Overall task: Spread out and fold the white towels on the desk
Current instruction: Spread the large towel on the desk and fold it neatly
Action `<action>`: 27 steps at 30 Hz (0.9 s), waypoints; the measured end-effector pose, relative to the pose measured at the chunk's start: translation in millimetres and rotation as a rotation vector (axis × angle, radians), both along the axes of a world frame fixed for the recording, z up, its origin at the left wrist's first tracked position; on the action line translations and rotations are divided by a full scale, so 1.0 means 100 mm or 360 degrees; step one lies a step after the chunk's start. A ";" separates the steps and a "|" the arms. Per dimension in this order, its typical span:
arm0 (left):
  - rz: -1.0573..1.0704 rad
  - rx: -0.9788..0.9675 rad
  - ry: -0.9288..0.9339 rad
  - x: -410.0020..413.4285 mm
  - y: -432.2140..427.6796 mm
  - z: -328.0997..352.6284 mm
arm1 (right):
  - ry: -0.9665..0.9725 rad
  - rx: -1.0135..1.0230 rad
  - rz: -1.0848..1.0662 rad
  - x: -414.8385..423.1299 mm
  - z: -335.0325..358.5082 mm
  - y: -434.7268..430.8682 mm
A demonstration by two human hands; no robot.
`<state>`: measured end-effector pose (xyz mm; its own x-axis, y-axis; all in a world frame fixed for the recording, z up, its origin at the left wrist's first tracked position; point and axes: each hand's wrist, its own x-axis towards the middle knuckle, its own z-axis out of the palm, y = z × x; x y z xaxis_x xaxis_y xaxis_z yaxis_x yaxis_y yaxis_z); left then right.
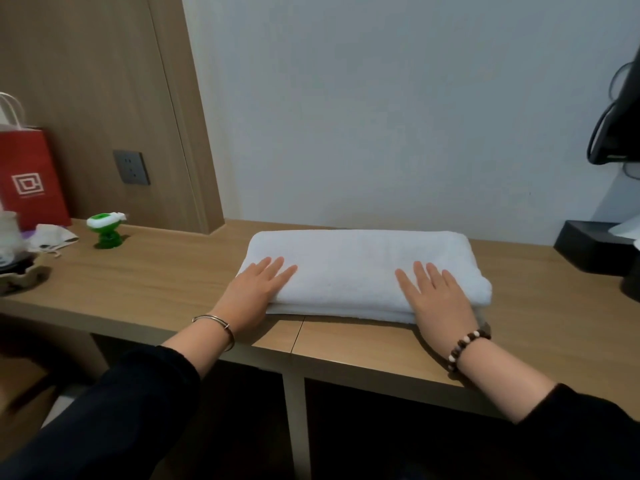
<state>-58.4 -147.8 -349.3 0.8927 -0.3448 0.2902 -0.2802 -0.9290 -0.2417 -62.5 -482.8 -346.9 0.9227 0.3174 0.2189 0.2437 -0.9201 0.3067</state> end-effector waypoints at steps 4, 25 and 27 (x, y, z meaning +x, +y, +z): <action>0.0008 -0.0024 0.0032 0.02 -0.02 0.02 | 0.0141 0.0344 0.0169 0.02 0.27 0.04; 0.0148 -0.0456 0.0291 0.49 -1.06 0.43 | 0.0253 0.0446 -0.0103 0.93 0.14 0.49; 0.0218 -0.0367 0.0347 0.56 -1.21 0.25 | 0.0330 0.0434 -0.0019 0.97 0.21 0.43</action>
<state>-2.3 -268.9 -324.0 0.9757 -0.1652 0.1436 -0.1713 -0.9847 0.0309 34.9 -440.2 -326.0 0.9597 0.2619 0.1018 0.2639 -0.9645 -0.0059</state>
